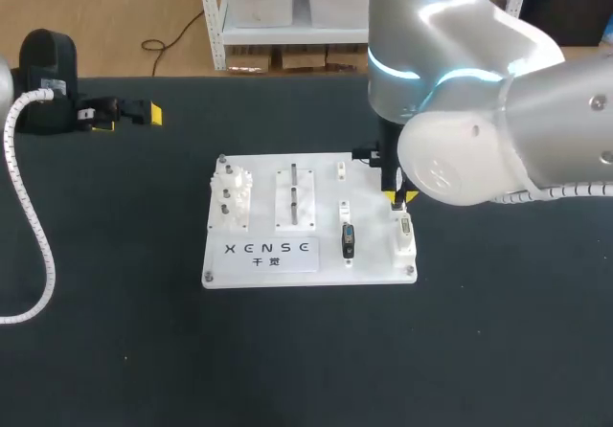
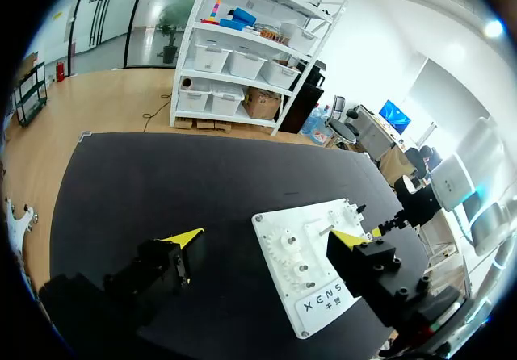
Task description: Insert the USB connector, Ethernet cable, and multi-pin plug into their matching sockets one by one.
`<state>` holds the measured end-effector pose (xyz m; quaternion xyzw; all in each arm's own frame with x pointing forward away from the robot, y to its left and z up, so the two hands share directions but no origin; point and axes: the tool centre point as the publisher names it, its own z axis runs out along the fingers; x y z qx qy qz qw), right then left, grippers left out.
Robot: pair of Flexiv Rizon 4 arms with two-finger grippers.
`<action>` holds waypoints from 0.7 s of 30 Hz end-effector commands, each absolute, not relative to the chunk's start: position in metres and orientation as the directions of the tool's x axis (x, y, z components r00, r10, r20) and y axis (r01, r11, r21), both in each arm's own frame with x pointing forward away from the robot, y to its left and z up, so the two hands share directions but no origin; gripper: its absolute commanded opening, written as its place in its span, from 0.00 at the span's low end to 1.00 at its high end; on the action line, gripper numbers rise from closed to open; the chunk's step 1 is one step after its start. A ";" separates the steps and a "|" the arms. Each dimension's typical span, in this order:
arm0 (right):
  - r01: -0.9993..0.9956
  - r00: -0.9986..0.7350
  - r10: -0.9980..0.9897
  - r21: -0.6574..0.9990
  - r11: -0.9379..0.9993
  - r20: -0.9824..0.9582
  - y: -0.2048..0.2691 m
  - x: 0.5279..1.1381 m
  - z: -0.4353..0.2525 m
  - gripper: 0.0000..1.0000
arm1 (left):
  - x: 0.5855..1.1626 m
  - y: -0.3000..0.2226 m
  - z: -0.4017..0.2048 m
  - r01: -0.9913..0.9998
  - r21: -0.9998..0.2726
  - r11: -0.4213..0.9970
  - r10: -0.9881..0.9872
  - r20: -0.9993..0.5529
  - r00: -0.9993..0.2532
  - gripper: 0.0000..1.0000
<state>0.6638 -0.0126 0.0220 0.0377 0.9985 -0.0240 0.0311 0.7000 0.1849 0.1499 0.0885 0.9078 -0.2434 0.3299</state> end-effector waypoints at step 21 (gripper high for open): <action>0.077 -0.988 0.068 -0.055 0.996 -0.136 -0.012 0.667 0.036 1.00 | 0.700 0.185 0.150 0.321 -0.383 0.866 0.000 -0.642 -0.767 1.00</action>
